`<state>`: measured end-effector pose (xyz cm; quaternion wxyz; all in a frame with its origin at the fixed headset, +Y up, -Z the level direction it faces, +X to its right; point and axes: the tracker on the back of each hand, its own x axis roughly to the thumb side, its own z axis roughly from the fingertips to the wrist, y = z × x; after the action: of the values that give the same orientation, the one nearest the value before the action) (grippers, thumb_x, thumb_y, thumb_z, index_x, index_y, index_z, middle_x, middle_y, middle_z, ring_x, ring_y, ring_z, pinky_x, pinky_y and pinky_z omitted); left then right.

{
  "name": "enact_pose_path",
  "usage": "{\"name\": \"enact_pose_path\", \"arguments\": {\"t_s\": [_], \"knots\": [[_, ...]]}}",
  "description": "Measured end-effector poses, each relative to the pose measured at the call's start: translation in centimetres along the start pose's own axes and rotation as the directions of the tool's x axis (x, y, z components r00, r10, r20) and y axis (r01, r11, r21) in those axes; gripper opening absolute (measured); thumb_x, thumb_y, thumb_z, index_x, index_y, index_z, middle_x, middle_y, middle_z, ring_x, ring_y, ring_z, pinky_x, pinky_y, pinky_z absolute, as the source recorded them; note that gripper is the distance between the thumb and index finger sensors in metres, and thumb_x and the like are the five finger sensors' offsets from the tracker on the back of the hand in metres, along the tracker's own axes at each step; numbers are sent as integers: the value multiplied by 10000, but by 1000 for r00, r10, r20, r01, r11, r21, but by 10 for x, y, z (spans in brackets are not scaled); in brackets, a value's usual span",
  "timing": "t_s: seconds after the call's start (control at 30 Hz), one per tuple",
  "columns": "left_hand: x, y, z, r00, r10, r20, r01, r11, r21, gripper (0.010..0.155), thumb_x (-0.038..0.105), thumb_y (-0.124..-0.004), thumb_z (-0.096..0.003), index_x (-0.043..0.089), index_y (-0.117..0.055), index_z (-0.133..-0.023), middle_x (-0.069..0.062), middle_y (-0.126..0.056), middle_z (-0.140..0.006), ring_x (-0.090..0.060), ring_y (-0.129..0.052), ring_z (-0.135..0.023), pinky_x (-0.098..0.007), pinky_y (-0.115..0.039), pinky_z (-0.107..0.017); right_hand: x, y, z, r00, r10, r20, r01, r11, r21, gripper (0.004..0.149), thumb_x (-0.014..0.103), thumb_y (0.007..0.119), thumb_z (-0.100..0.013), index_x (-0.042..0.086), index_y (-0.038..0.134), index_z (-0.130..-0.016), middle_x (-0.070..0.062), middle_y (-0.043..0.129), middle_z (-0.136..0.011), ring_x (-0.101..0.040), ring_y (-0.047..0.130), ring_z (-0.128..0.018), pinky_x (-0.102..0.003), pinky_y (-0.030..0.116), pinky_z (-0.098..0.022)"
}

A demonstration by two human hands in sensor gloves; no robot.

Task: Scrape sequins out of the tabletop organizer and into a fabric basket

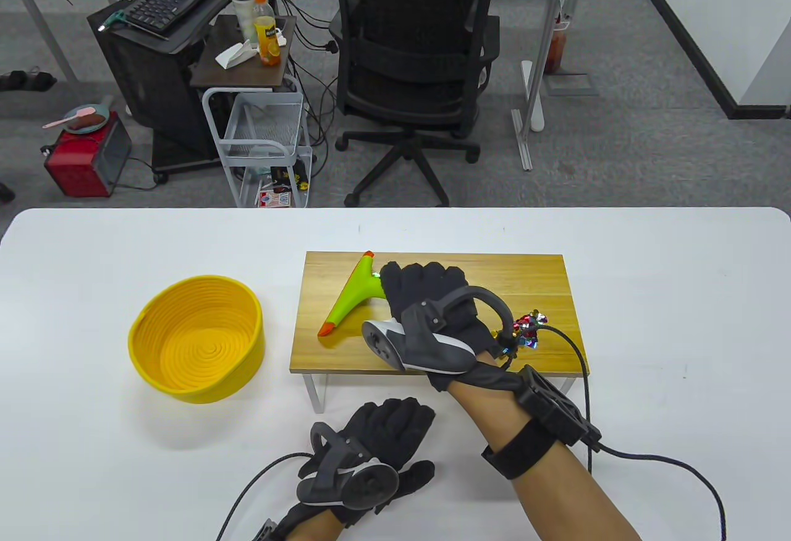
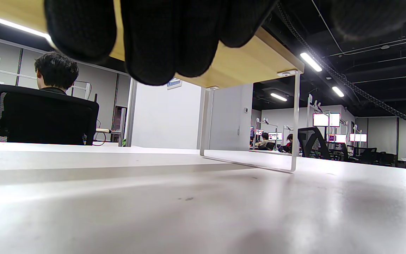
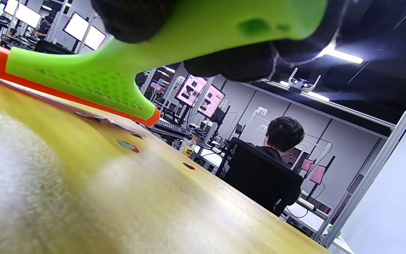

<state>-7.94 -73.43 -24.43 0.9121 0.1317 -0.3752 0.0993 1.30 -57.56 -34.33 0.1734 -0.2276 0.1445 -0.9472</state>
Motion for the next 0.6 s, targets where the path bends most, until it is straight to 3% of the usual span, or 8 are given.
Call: {"name": "enact_pose_path", "arguments": {"t_s": [0.3,0.6], "knots": [[0,0,0,1000,-3,-1,3,1000,-6,783,712,-667,-419,189,-613,-1000,-141,-774,-1019,-387,-884,-835,-639,-765,-564,-19,6,9,999,13,-33,-12,999,42,597,280,651,-517,168,568,-1098,-165,764,-1000,-444,845,-781,-595,697,-621],[1,-1,0,1000,-12,2,12,1000,-12,783,712,-668,-418,189,-613,-999,-141,-776,-1018,-384,-885,-834,-636,-767,-563,-54,16,37,995,34,-89,-27,997,79,599,277,652,-515,164,569,-1097,-164,765,-1001,-445,848,-782,-595,701,-621]]}}
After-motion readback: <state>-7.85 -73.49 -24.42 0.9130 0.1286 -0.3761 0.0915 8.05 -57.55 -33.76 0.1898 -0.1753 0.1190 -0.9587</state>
